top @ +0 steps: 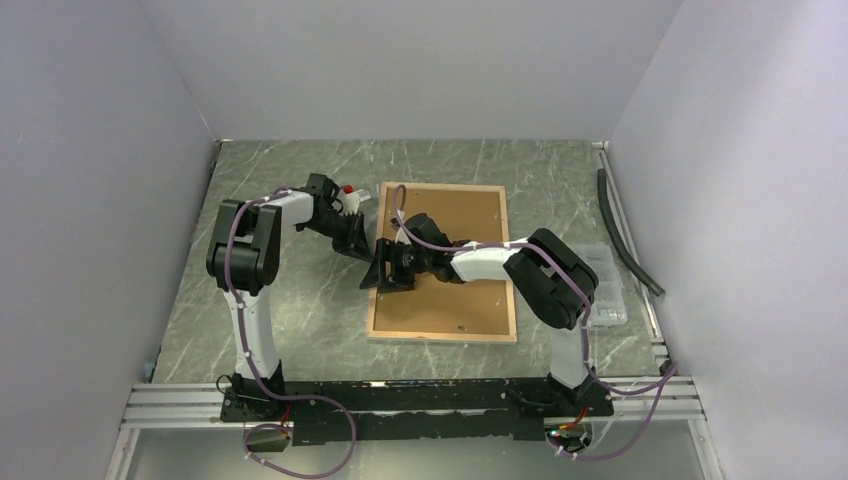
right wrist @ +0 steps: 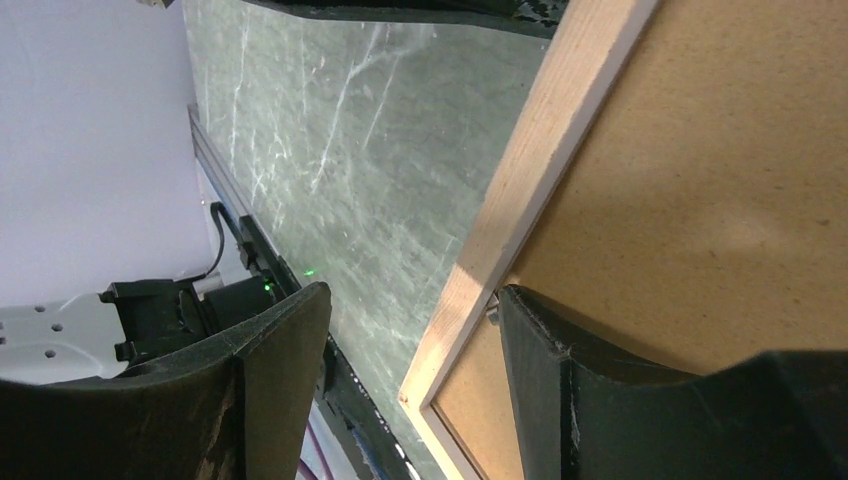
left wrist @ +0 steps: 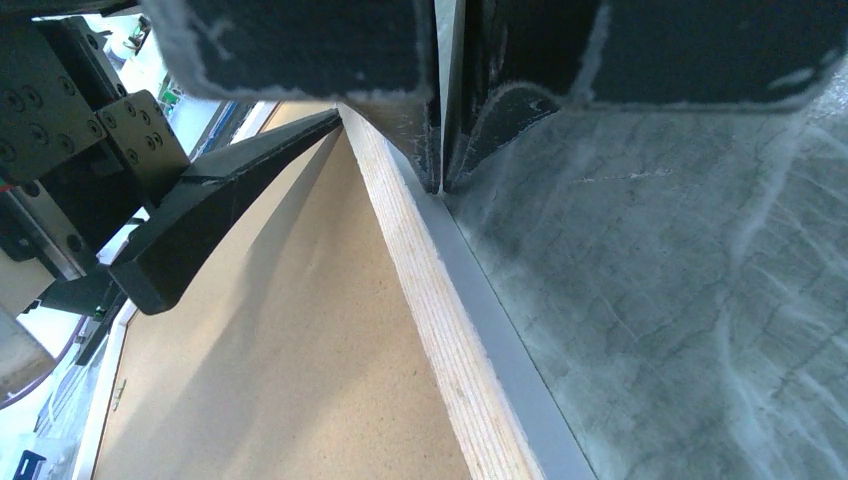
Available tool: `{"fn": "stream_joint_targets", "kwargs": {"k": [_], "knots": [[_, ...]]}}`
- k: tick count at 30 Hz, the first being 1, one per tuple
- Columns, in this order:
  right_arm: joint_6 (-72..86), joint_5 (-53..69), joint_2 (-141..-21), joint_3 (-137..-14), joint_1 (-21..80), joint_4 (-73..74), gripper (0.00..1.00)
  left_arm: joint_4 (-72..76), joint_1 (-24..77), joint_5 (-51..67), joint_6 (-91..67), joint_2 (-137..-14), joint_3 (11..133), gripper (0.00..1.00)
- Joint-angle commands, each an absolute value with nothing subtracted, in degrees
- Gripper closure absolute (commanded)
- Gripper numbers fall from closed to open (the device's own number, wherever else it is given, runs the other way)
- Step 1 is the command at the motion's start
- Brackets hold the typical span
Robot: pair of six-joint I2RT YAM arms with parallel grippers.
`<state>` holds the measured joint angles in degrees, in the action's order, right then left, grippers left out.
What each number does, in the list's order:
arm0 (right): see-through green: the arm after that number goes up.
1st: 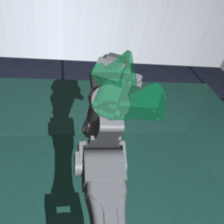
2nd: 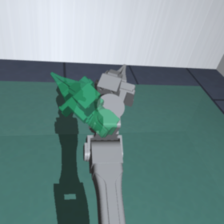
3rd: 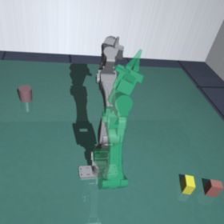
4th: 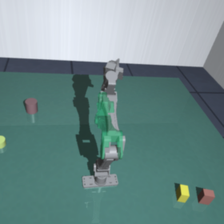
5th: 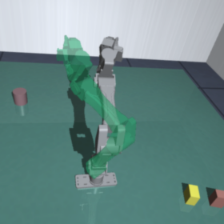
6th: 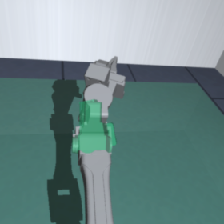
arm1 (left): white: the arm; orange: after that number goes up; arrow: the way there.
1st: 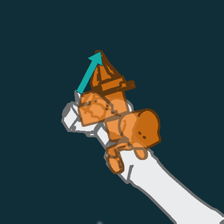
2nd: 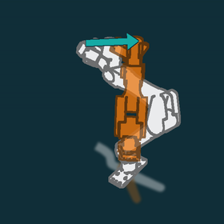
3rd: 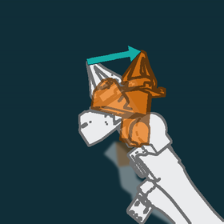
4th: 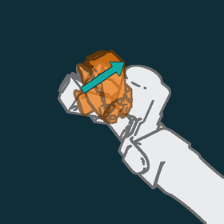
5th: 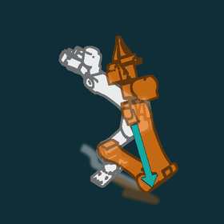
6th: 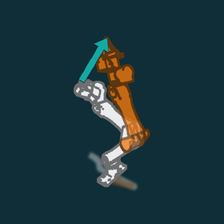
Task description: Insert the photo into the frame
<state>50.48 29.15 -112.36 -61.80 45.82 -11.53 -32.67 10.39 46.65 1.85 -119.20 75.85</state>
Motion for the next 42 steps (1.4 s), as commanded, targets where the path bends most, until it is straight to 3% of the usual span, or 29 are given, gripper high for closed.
{"fn": "stream_joint_targets", "kwargs": {"k": [1, 14, 20, 28, 33, 42], "knots": [[49.3, 29.7, -113.7, -63.0, 46.8, -10.7, 0.34, -31.3, 11.3, 47.4, 1.2, -118.7, 75.7, 0.89], [49.6, 29.7, -112.8, -63.7, 47.1, -8.0, 0.34, -30.7, 11.4, 47.1, 0.9, -118.2, 75.6, 0.9], [46.1, 28.2, -112.3, -69.8, 45.0, -3.7, 0.32, -31.4, 11.0, 45.9, 0.6, -117.8, 77.9, 0.89], [43.4, 26.6, -110.1, -76.0, 35.2, -2.1, 0.28, -28.4, 8.5, 47.5, -4.4, -119.3, 84.2, 0.71], [43.3, 24.9, -113.2, -78.0, 31.0, -3.2, 0.27, -26.7, 8.6, 48.9, -7.6, -123.6, 87.8, 0.66], [44.1, 25.8, -124.2, -86.8, 28.9, -4.8, 0.27, -25.3, 8.9, 49.1, -9.3, -128.6, 91.0, 0.7]]}}
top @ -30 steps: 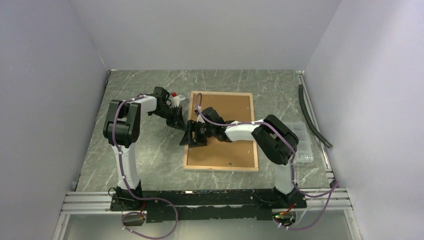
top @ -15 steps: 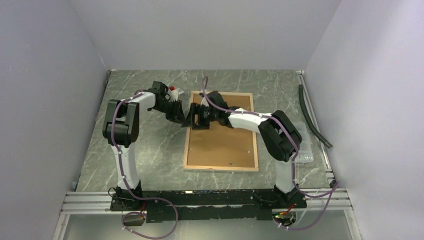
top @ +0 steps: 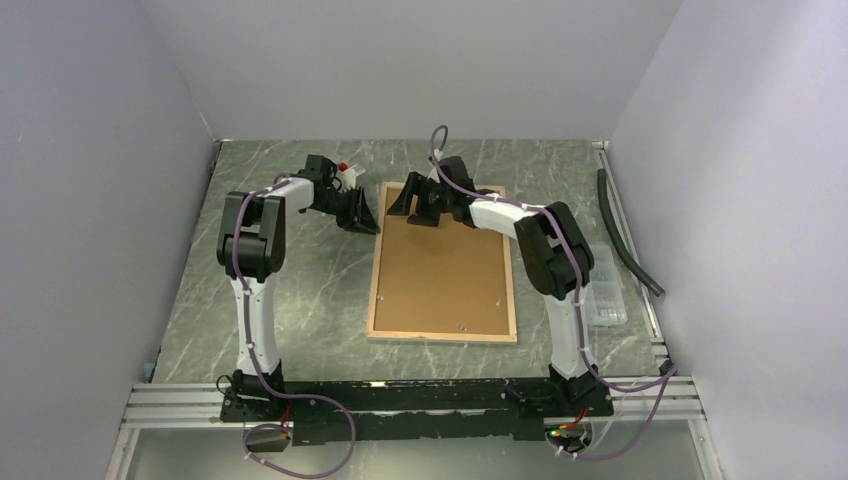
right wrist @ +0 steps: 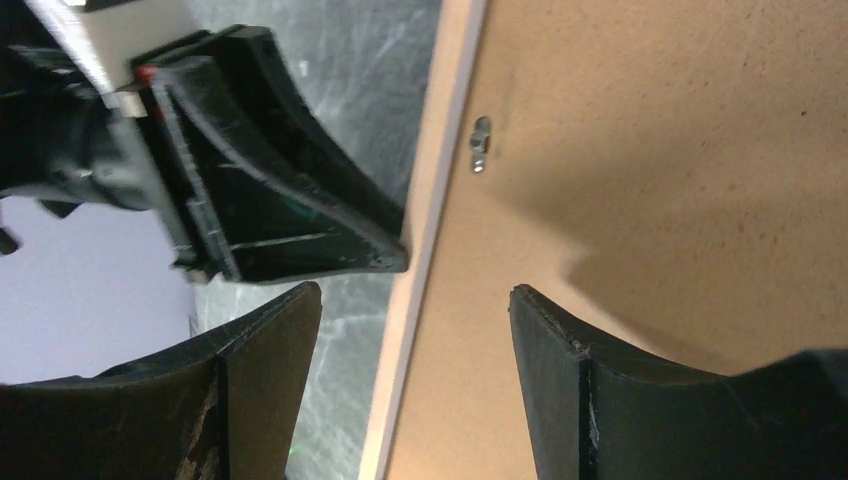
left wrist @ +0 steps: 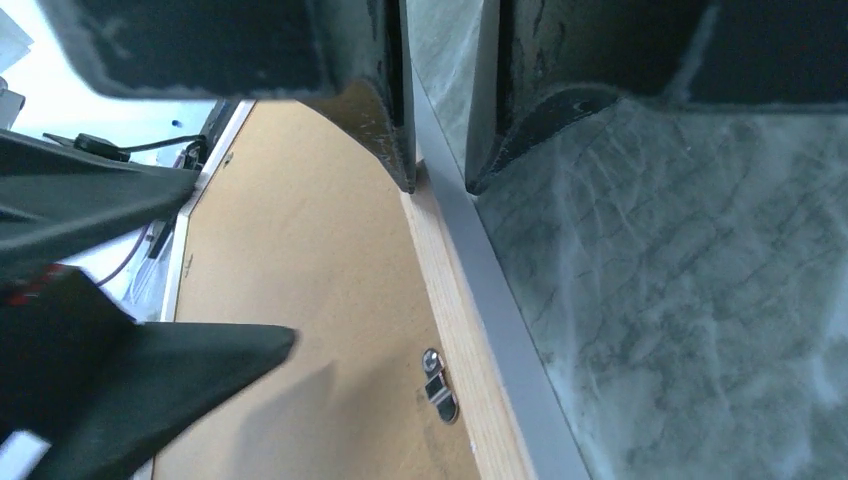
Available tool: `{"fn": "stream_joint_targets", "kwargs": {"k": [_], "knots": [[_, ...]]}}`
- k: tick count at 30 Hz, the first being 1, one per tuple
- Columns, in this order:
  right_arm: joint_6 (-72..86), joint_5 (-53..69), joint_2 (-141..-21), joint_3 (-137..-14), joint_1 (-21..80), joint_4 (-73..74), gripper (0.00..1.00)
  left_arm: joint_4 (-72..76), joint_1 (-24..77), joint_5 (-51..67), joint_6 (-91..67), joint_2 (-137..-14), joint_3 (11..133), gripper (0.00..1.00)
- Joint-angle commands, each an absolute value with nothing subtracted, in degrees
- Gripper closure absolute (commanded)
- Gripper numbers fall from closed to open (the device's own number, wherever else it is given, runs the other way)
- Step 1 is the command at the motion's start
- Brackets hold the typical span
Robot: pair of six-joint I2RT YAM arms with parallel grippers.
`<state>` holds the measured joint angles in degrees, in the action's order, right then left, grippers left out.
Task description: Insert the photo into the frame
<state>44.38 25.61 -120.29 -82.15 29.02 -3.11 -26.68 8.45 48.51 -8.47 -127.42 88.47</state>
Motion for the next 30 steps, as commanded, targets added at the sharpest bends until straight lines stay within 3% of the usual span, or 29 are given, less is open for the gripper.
{"fn": "stream_joint_targets", "kwargs": {"k": [1, 14, 30], "knots": [[44.3, 26.0, -125.3, -87.9, 29.0, -5.0, 0.27, -25.3, 8.9, 49.2, -9.2, -129.0, 91.1, 0.72], [48.6, 28.9, -133.8, -93.8, 28.9, -7.9, 0.3, -25.6, 8.9, 49.0, -8.3, -130.7, 89.3, 0.86], [51.3, 30.0, -135.9, -96.3, 30.4, -7.8, 0.33, -24.0, 8.9, 49.3, -9.3, -130.4, 88.3, 0.89]]}}
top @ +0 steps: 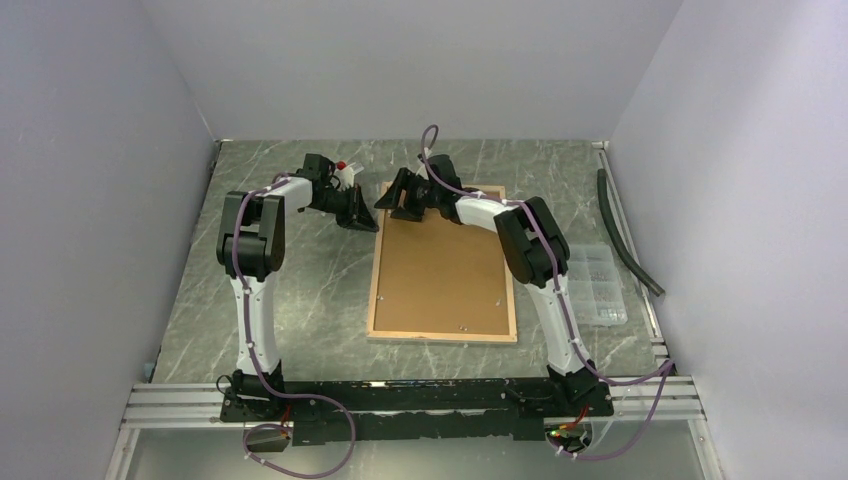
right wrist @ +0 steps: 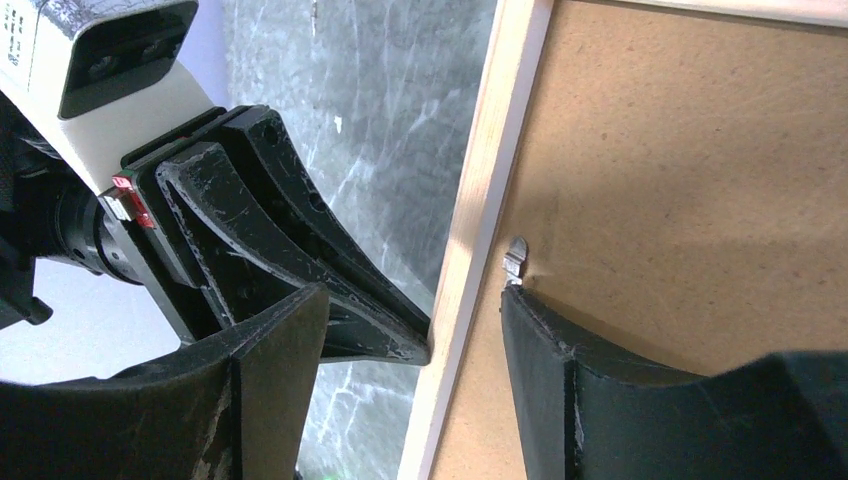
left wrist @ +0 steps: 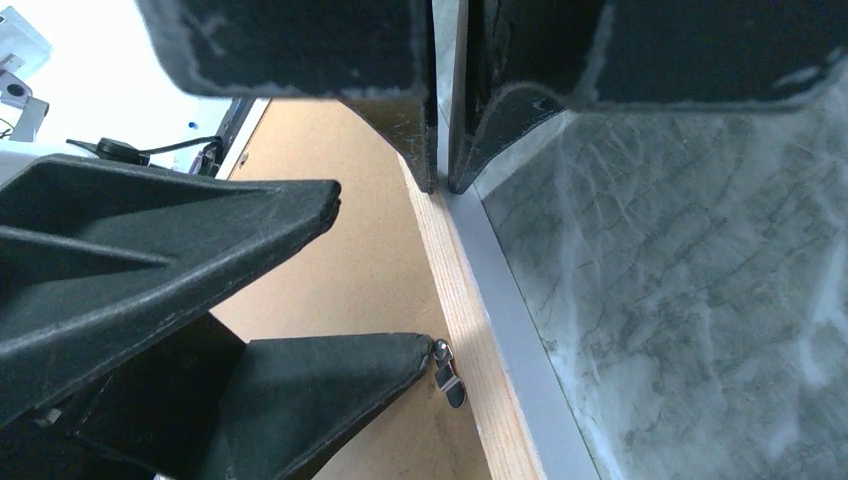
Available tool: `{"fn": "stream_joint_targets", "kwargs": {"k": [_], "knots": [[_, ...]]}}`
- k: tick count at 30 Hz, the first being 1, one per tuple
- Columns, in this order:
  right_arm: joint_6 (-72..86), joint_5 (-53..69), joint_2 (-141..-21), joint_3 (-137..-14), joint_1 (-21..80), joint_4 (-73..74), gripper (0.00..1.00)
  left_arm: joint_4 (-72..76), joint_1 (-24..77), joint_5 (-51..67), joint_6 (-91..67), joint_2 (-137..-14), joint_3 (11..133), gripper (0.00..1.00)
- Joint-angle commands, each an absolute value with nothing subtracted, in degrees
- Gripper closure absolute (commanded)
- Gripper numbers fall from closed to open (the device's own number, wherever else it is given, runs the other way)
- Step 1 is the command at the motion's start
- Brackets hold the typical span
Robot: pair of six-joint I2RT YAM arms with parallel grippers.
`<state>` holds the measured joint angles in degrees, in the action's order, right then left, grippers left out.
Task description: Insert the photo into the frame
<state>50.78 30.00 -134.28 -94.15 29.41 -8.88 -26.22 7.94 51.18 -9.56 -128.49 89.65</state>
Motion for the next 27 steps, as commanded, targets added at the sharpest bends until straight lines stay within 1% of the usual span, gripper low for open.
{"fn": "stream_joint_targets", "kwargs": {"k": [1, 12, 16, 23, 27], "knots": [[51.3, 29.9, -135.9, -96.4, 30.6, -7.8, 0.33, -23.8, 8.9, 49.2, -9.3, -130.4, 88.1, 0.89], [50.4, 25.9, -135.5, -96.9, 30.7, -6.4, 0.34, -23.3, 8.9, 49.6, -9.2, -130.0, 87.2, 0.89], [50.4, 27.5, -136.2, -98.0, 30.6, -6.7, 0.34, -23.1, 8.9, 49.8, -9.6, -129.9, 87.0, 0.89], [49.3, 29.0, -127.5, -90.9, 30.1, -7.8, 0.32, -23.1, 8.9, 49.7, -9.3, -128.9, 86.4, 0.9], [47.8, 28.0, -126.8, -90.3, 29.4, -6.1, 0.31, -23.0, 8.9, 49.7, -9.5, -128.7, 86.4, 0.9]]}}
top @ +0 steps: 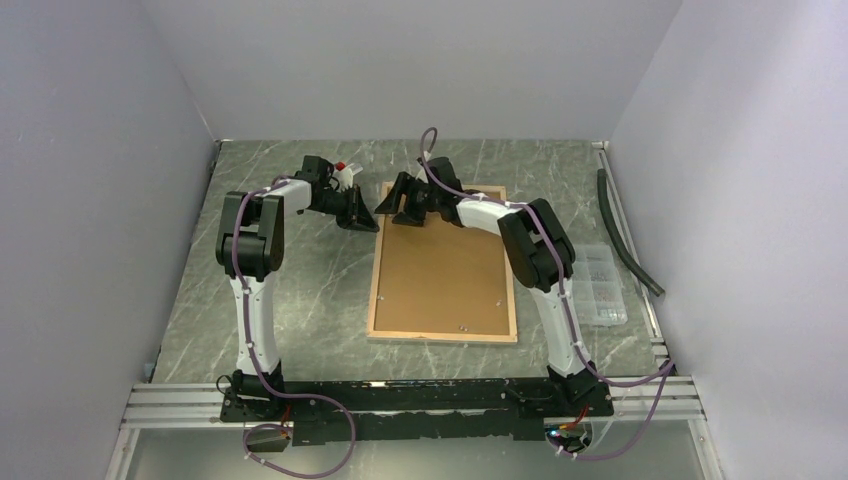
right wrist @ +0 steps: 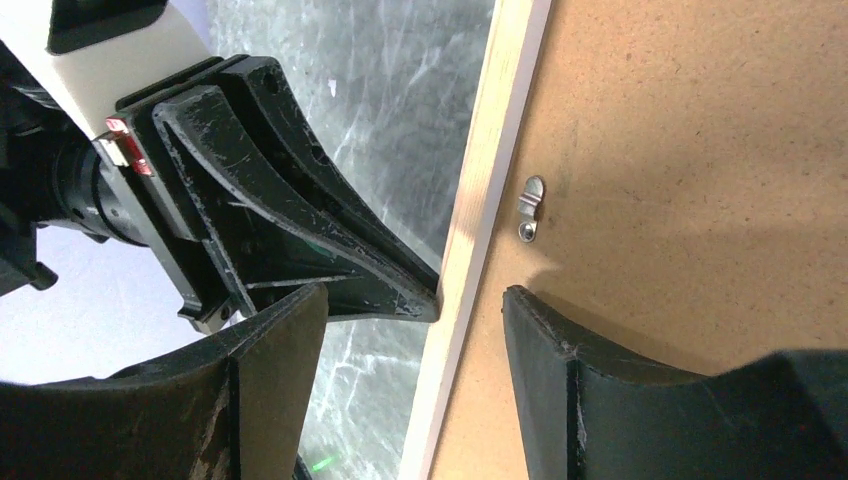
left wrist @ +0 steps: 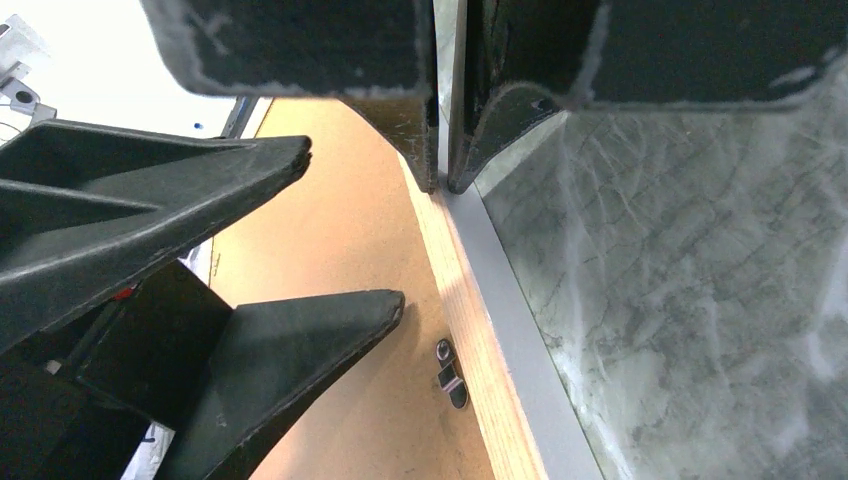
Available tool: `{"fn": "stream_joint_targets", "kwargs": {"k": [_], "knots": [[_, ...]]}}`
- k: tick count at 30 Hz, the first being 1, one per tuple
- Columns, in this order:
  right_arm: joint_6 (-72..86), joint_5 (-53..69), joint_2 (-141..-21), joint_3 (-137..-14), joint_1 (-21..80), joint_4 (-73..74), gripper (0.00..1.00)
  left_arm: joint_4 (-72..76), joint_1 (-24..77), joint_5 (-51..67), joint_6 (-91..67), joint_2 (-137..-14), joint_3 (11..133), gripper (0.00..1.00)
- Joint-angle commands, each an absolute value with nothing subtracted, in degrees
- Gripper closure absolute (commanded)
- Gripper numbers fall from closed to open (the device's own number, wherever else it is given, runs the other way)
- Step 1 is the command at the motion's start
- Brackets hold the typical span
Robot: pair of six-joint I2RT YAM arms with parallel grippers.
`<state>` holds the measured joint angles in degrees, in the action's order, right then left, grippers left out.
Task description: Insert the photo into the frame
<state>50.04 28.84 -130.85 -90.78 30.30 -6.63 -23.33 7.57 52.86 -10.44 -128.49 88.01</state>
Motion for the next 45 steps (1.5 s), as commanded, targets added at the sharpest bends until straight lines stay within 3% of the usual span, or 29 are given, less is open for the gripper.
{"fn": "stream_joint_targets", "kwargs": {"k": [1, 45], "knots": [[48.0, 28.1, -127.2, -90.2, 29.2, -6.2, 0.31, -22.8, 8.9, 49.7, -9.6, -128.6, 86.4, 0.9], [48.9, 26.2, -138.4, -100.9, 30.1, -3.3, 0.34, -22.7, 8.9, 50.5, -9.7, -128.4, 85.7, 0.91]]}}
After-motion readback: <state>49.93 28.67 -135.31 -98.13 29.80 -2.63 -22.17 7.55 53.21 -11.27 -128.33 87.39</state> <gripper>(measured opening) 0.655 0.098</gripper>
